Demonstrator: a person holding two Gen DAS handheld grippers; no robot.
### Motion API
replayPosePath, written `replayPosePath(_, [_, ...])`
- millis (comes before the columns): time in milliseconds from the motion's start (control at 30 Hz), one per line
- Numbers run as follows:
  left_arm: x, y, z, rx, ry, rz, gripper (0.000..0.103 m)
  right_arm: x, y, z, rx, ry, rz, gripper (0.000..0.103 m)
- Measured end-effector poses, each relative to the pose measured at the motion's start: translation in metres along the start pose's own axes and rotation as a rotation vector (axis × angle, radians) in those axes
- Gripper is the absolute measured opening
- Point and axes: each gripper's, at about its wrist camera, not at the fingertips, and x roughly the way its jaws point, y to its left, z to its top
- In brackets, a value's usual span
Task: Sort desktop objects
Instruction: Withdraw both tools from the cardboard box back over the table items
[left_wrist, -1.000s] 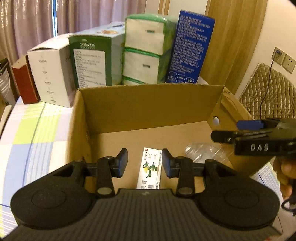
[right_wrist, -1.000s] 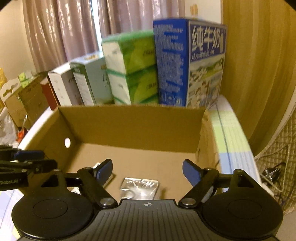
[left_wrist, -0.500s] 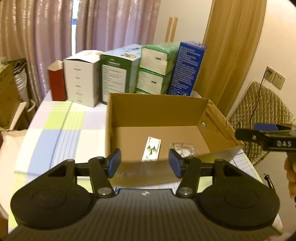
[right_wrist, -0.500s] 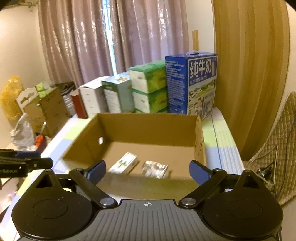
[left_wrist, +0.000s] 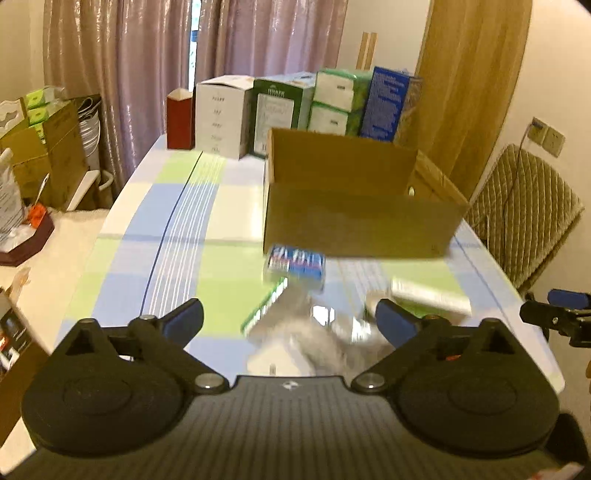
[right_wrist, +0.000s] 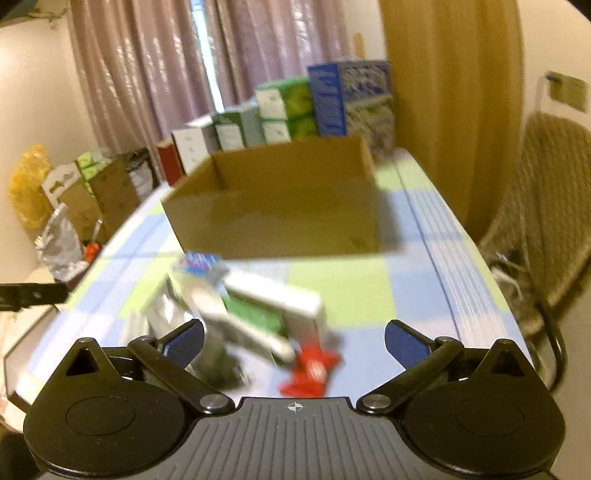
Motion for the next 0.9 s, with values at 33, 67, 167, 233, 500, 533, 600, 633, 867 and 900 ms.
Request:
replayPosePath(33, [-0.004,-0.001,-0.009,0.001,0.002,0.007,0.100,-0.003,-0.002,-0.009,0.014,0.006,-0.014,0.101])
replayPosePath(67, [-0.008,-0.001,-0.018,-0.003,0.006,0.015,0.101,-0.005,-0.004,-0.016,0.026,0.012,-0.024,0.101])
replayPosePath(167, [-0.017,-0.003,-0.045,-0.041,0.012,0.009,0.102,-0.010,-0.010,-0.032,0.051,0.027,-0.043,0.101])
replayPosePath(233, [-0.018,-0.011,-0.059,-0.026,0.019,-0.005,0.102,-0.012,-0.013,-0.040,0.060,0.031,-0.050,0.101])
replayPosePath(500, [0.001,-0.049,-0.100,0.155,0.058,-0.103,0.099,-0.010,-0.016,-0.058,0.052,0.036,-0.053,0.101])
replayPosePath(533, [0.006,-0.054,-0.103,0.178,0.066,-0.110,0.095,-0.009,-0.016,-0.059,0.049,0.036,-0.053,0.100])
replayPosePath(600, [0.017,-0.061,-0.108,0.213,0.079,-0.128,0.089,-0.003,-0.016,-0.059,0.047,0.041,-0.052,0.097])
replayPosePath(633, [0.023,-0.063,-0.110,0.228,0.081,-0.138,0.087,0.001,-0.017,-0.060,0.049,0.047,-0.050,0.093])
replayPosePath(867, [0.072,-0.076,-0.116,0.312,0.123,-0.174,0.066,0.032,-0.023,-0.060,0.045,0.086,-0.033,0.079])
replayPosePath(900, [0.078,-0.076,-0.117,0.319,0.130,-0.177,0.063,0.037,-0.024,-0.059,0.040,0.089,-0.033,0.078])
